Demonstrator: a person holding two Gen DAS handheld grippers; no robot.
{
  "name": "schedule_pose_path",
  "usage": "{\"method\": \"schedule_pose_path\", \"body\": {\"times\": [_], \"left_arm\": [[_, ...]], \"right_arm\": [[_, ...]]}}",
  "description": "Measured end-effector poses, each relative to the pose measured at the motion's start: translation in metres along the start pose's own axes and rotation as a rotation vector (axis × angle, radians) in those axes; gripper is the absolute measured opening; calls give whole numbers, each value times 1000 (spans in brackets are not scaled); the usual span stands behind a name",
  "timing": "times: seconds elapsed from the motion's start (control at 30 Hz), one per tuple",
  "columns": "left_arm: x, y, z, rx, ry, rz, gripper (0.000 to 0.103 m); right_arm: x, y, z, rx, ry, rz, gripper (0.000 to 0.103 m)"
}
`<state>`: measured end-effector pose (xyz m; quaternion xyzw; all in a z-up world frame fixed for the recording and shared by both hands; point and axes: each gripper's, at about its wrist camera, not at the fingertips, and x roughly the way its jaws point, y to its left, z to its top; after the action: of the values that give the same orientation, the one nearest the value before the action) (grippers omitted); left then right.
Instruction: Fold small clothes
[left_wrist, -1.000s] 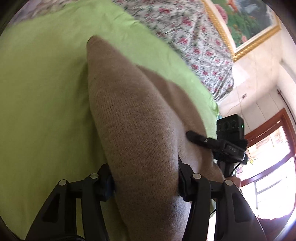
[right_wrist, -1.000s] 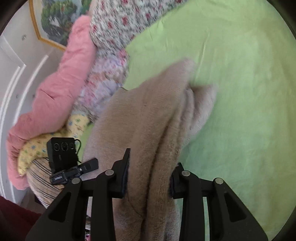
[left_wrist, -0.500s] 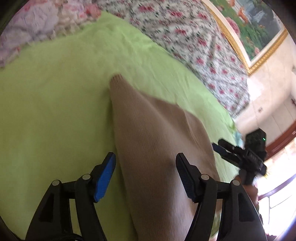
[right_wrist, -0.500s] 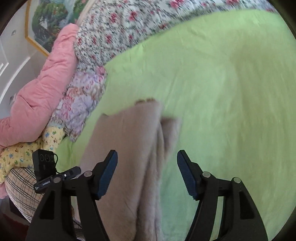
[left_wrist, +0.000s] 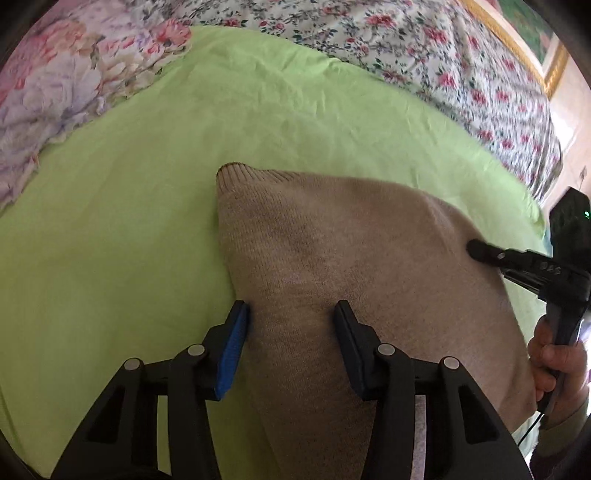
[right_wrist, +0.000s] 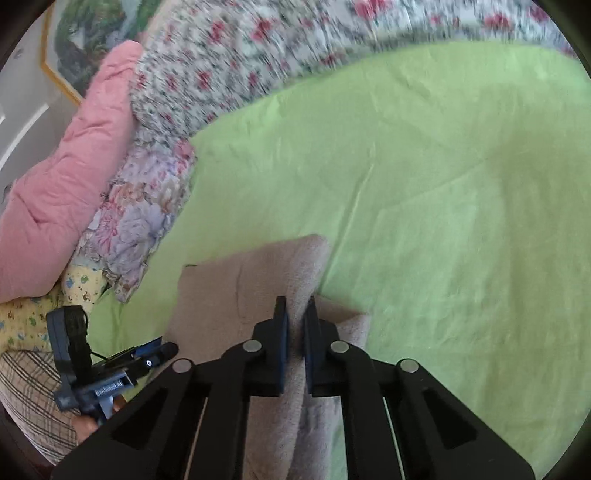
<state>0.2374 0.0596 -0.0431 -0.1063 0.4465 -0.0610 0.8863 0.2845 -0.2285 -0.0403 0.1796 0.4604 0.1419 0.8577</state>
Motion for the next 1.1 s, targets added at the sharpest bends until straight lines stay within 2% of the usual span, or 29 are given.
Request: {"method": "schedule_pose_path", "body": {"times": [0.07, 0.13, 0.2, 0.27, 0.3, 0.4, 0.47, 0.57, 0.63, 0.77, 0.93, 1.0, 1.03, 1.1], "left_arm": [[-7, 1, -3, 2, -8, -10, 48], [-22, 3, -8, 5, -19, -36, 48], [-37, 1, -16, 24, -36, -52, 48], [-62, -1, -35, 66, -56, -68, 49], [-70, -2, -44, 84, -59, -78, 49], [-98, -5, -84, 133, -63, -94, 52], [-112, -8, -111, 150, -58, -100, 58], [-122, -16, -145, 168, -54, -109, 61], [-123, -23, -159, 188, -65, -86, 63], [-112, -35, -176, 223, -65, -10, 63], [-102, -38, -176, 218, -82, 38, 61], [-103, -36, -173, 199, -111, 52, 51], [-102, -35, -171, 194, -122, 55, 42], [-100, -31, -170, 168, -130, 43, 24]], "right_arm": [[8, -1, -8, -10, 32, -13, 10], [-1, -5, -15, 32, 24, 22, 15], [-17, -7, -21, 66, 8, 40, 30], [-43, -2, -36, 61, -30, 53, 51], [-53, 2, -45, 51, -47, 57, 53], [-86, 8, -79, 36, -87, 71, 54], [-101, 8, -106, 38, -108, 67, 54], [-107, 11, -132, 39, -110, 43, 54], [-105, 13, -143, 40, -106, 52, 54], [-96, 20, -155, 20, -83, 35, 54], [-90, 29, -158, -9, -78, 43, 54], [-88, 33, -160, -25, -75, 27, 54], [-87, 34, -161, -38, -75, 15, 53], [-84, 36, -162, -56, -72, -7, 44]]}}
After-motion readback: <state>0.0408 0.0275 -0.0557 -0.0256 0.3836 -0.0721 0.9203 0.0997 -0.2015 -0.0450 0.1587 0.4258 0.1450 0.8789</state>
